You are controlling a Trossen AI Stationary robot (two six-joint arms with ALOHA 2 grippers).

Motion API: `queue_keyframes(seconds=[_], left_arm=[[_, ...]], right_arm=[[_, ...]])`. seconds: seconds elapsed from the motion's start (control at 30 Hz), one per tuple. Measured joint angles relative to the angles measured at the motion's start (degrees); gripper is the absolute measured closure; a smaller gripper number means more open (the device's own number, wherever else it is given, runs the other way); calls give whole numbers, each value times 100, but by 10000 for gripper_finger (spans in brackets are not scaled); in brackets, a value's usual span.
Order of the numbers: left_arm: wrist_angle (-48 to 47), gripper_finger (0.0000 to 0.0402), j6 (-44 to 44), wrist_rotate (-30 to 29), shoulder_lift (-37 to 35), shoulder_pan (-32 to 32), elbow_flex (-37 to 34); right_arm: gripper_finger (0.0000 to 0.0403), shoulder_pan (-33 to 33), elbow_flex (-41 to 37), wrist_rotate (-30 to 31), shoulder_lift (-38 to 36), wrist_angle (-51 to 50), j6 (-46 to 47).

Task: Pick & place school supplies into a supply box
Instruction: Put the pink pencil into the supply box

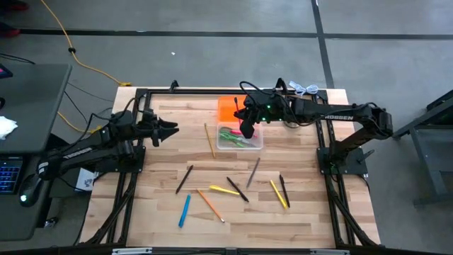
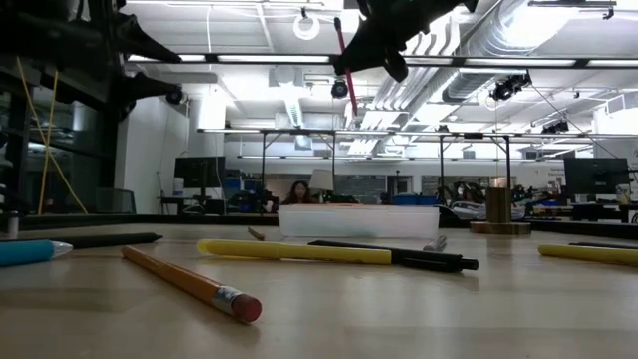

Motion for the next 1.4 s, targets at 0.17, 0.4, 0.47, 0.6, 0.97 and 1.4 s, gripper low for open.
queue_keyframes(seconds=[0.17,0.4,0.47,0.6,0.97,1.4], left_arm=[[32,151,-26,23,0,0,-160],[70,151,-28,17,2,0,-276],[68,151,-28,17,3,0,-278],[70,151,-28,14,2,0,-278],[66,151,66,-23,4,0,-278],[63,151,168,-30,4,-1,-278]], right_arm=[[403,45,2,10,14,-4,0],[403,157,4,22,365,-37,-27],[403,155,4,-3,474,-27,-83],[403,153,4,-31,683,-32,-240],[403,154,1035,20,1559,-1461,-1049],[403,153,2513,294,2687,-3130,-1921]])
